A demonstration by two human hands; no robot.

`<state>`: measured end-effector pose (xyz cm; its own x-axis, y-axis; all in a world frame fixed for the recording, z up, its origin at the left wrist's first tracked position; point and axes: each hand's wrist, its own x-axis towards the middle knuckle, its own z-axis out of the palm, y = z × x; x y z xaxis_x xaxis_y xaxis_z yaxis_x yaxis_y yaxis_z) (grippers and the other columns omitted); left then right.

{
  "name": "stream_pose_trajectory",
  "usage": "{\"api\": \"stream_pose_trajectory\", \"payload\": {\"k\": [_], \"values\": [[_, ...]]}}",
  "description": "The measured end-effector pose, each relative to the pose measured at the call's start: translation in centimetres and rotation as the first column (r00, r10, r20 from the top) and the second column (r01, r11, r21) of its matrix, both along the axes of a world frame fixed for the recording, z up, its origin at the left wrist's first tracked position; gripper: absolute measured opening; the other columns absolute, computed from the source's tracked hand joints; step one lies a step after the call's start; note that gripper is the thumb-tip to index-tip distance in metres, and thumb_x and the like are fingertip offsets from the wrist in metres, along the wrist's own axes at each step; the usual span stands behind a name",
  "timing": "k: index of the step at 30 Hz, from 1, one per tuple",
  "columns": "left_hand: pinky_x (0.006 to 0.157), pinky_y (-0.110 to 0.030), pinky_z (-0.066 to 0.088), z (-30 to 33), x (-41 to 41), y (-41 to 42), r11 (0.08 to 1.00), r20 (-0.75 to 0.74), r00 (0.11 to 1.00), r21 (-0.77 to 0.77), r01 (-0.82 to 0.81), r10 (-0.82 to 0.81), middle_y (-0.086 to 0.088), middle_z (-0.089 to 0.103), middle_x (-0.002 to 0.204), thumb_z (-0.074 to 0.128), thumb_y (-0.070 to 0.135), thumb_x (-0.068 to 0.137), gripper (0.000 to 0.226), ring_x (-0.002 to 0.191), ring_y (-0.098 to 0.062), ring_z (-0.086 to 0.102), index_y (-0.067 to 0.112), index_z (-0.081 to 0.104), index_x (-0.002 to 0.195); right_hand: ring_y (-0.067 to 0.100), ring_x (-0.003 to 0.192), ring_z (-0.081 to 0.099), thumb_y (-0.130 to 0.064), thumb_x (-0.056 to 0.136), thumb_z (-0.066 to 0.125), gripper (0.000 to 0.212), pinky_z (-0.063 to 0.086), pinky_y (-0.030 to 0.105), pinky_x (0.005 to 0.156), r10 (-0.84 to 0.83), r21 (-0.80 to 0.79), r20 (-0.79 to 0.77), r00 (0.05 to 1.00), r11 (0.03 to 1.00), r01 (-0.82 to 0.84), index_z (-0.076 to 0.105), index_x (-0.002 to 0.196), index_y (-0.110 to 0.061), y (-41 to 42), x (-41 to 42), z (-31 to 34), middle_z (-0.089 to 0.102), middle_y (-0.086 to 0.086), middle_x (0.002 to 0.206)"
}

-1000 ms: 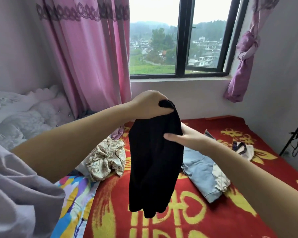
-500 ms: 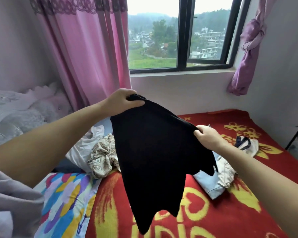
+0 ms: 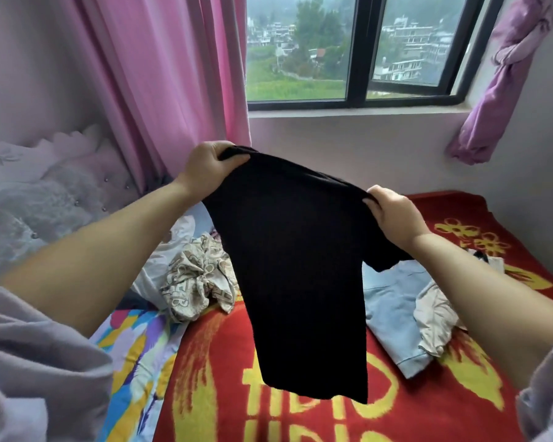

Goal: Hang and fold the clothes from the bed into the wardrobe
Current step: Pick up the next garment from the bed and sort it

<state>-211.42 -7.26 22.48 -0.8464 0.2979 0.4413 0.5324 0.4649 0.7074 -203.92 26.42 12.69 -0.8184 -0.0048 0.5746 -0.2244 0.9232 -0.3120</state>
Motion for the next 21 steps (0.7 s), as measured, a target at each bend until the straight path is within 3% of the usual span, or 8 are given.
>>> {"api": "stream_pose_trajectory", "payload": {"k": [4, 7, 9, 11, 14, 17, 19, 21], "values": [[0.074, -0.015, 0.048, 1.4, 3.1, -1.8, 0.996, -0.093, 0.991, 0.002, 0.094, -0.094, 0.015, 0.068, 0.079, 0.066, 0.021, 0.089, 0.014, 0.074, 0.000, 0.062, 0.035, 0.069, 0.090, 0.040, 0.071, 0.063, -0.032, 0.098, 0.047, 0.029, 0.053, 0.044, 0.063, 0.030, 0.086, -0.141, 0.990, 0.996, -0.018, 0.058, 0.103, -0.006, -1.0, 0.1, 1.7, 0.066, 0.013, 0.093], [0.074, -0.013, 0.046, -3.6, 6.0, -4.6, 0.982, -0.114, 0.979, -0.098, 0.161, -0.172, 0.019, 0.069, 0.078, 0.069, 0.038, 0.084, 0.004, 0.074, 0.006, 0.060, 0.040, 0.069, 0.087, 0.033, 0.060, 0.067, -0.037, 0.093, 0.045, 0.032, 0.053, 0.036, 0.045, 0.175, 0.230, -0.185, 0.967, 0.965, -0.130, 0.057, 0.103, -0.010, -2.3, 2.1, -2.2, 0.070, 0.009, 0.089], [0.071, -0.018, 0.048, -9.9, 8.0, -6.3, 0.950, -0.151, 0.969, -0.274, 0.148, -0.194, 0.011, 0.071, 0.080, 0.057, 0.060, 0.084, 0.038, 0.074, 0.000, 0.063, 0.027, 0.070, 0.098, 0.028, 0.057, 0.067, -0.037, 0.090, 0.049, 0.030, 0.051, 0.032, 0.041, 0.258, 0.267, -0.079, 0.963, 0.936, -0.229, 0.057, 0.103, -0.011, -3.6, 3.9, -8.0, 0.071, 0.008, 0.085], [0.061, -0.026, 0.050, -18.5, 10.2, -8.1, 0.860, -0.142, 0.939, -0.461, 0.216, -0.312, 0.002, 0.073, 0.083, 0.051, 0.054, 0.089, 0.040, 0.072, -0.012, 0.066, 0.022, 0.064, 0.109, 0.027, 0.056, 0.066, -0.039, 0.089, 0.048, 0.033, 0.049, 0.031, 0.038, 0.318, 0.270, 0.112, 0.941, 0.902, -0.337, 0.058, 0.104, -0.012, -5.1, 6.4, -15.7, 0.070, 0.007, 0.082], [0.036, -0.021, 0.036, -33.0, 15.9, -11.1, 0.597, 0.046, 0.884, -0.721, 0.352, -0.466, 0.005, 0.067, 0.070, 0.046, 0.025, 0.079, 0.039, 0.054, -0.017, 0.063, 0.029, 0.050, 0.117, 0.021, 0.049, 0.062, -0.036, 0.083, 0.060, 0.026, 0.038, 0.023, 0.030, 0.347, 0.277, 0.432, 0.832, 0.827, -0.489, 0.051, 0.099, -0.018, -7.9, 11.7, -28.8, 0.065, -0.001, 0.072], [0.034, -0.018, 0.021, -45.5, 22.9, -14.3, 0.271, 0.277, 0.810, -0.845, 0.462, -0.517, 0.007, 0.053, 0.054, 0.035, 0.012, 0.065, 0.054, 0.040, -0.014, 0.050, 0.028, 0.053, 0.113, 0.018, 0.054, 0.061, -0.022, 0.064, 0.084, 0.050, 0.028, 0.024, 0.032, 0.278, 0.237, 0.724, 0.631, 0.759, -0.606, 0.045, 0.095, -0.020, -11.7, 18.5, -40.2, 0.057, -0.003, 0.071], [0.038, -0.022, 0.026, -50.7, 27.2, -15.9, 0.112, 0.371, 0.768, -0.862, 0.493, -0.522, 0.006, 0.057, 0.059, 0.027, 0.008, 0.066, 0.063, 0.048, -0.014, 0.055, 0.028, 0.065, 0.112, 0.028, 0.085, 0.062, -0.010, 0.079, 0.065, 0.037, 0.032, 0.032, 0.056, 0.189, 0.150, 0.896, 0.401, 0.722, -0.675, 0.048, 0.111, -0.015, -14.1, 23.6, -45.2, 0.056, 0.006, 0.097], [0.059, -0.031, 0.038, -54.3, 30.7, -16.8, -0.080, 0.596, 0.703, -0.782, 0.619, -0.388, -0.003, 0.064, 0.093, 0.018, 0.001, 0.078, 0.072, 0.082, -0.023, 0.063, 0.026, 0.048, 0.138, 0.032, 0.105, 0.053, -0.007, 0.089, 0.045, 0.029, 0.031, 0.036, 0.073, 0.136, 0.035, 0.973, 0.187, 0.712, -0.701, 0.050, 0.117, -0.015, -15.6, 27.6, -48.3, 0.051, 0.011, 0.112]]}}
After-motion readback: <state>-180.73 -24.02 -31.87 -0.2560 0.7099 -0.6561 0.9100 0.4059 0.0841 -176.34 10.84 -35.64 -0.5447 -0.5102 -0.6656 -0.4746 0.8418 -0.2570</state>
